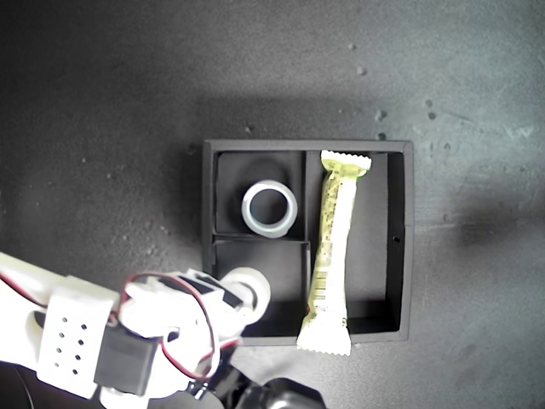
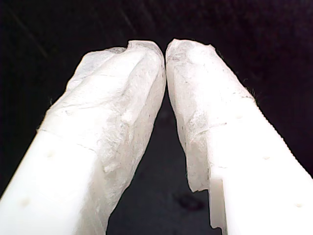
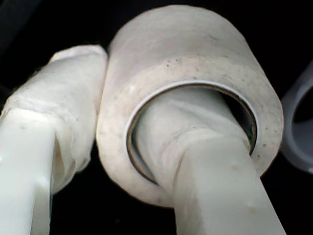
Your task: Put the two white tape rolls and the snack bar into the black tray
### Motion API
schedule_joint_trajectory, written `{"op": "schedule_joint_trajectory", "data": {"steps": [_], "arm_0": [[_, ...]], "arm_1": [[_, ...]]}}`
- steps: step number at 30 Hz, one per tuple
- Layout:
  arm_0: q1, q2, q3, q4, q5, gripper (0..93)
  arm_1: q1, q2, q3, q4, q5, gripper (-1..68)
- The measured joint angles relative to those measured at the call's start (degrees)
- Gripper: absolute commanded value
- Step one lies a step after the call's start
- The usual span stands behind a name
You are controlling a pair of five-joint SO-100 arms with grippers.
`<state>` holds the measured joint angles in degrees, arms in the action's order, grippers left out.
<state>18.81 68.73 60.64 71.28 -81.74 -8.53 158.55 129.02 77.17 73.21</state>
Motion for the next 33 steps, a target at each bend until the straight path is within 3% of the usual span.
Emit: {"op": "schedule_joint_trajectory", "data": {"steps": [6, 11, 16, 27, 29, 33], "arm_0": [[0.0, -8.3, -13.1, 10.6, -0.3, 20.3], [0.4, -26.5, -43.3, 28.9, 0.1, 19.7], [0.7, -28.3, -62.1, 32.8, 2.7, 17.6], [-9.8, 17.3, -2.2, 32.4, -0.3, 5.2], [-12.0, 28.9, 11.6, 28.1, -0.6, 0.3], [-16.7, 56.2, 42.0, 14.5, -0.1, 0.0]], "arm_1": [[-0.2, 0.0, 0.0, 1.6, 0.0, -0.1], [-0.2, 0.0, 0.0, 2.0, 0.0, -0.1], [0.8, 0.5, 0.0, 3.9, 0.0, -0.1], [3.2, 18.1, 7.5, 6.9, 0.5, -0.2], [3.3, 23.4, 11.6, 6.4, 0.5, -0.2], [4.7, 26.5, 18.3, 4.0, 0.5, -0.3]]}}
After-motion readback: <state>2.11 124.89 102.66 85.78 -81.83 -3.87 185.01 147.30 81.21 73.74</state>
